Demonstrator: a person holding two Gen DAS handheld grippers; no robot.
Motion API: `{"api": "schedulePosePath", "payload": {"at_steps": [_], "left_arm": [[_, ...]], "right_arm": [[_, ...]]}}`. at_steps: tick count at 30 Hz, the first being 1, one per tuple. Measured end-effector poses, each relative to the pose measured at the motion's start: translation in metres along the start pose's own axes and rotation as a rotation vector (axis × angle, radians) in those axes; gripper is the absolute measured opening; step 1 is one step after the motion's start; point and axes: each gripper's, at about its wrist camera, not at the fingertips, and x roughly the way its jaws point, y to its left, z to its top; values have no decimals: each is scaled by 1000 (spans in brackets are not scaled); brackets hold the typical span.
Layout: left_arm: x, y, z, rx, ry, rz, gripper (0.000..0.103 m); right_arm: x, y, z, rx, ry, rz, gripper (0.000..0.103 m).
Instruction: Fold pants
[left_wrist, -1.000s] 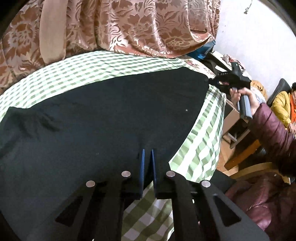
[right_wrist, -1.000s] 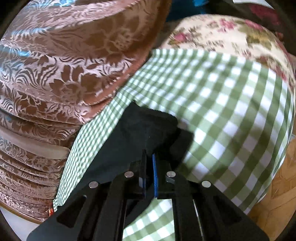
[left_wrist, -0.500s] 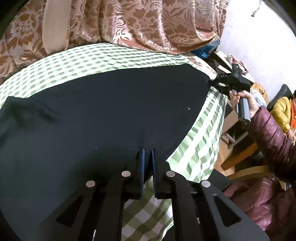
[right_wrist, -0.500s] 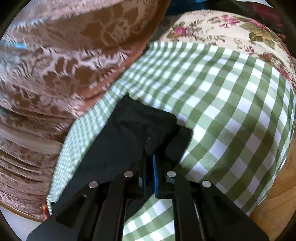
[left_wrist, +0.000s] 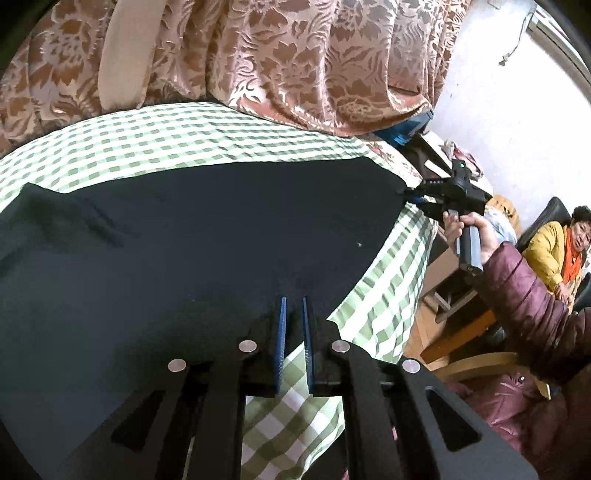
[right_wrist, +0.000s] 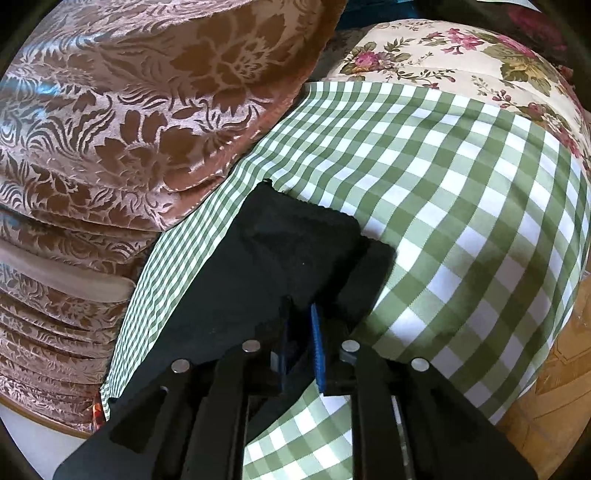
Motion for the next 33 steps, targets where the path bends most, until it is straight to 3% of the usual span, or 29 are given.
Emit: {"api": "schedulePosePath", "payload": {"at_steps": [8,17,20,22,24,27,28,30,33], "left_arm": [[-2,6,-1,-18,-12,8,6],[-11,16,0,-52,-55,77,6],[-15,16,-2,-50,-65,93,6],[-15,15,-2,-30,-62,124,12],[-15,15,-2,-28,-64,107,13],[-12,11,-1,-4,-60,120,13],[-9,8,-1,5,-54,118,15],[-5,3,-1,29,-44,131,51],[3,-7,-3,79,-35,137,55]], "right_arm": [[11,0,4,-24,8,-51,5],[10,-3,3,-29,7,-57,5],[5,-2,1,-17,8,-44,9],[-3,1,-2,-18,-2,-37,12],[-12,6,-5,-23,-12,-27,22],[-27,15,-14,-36,-32,11,22],[-31,17,-18,-39,-35,25,22],[-37,20,-26,-32,-36,52,22],[-42,23,-38,-35,-30,84,22]]}}
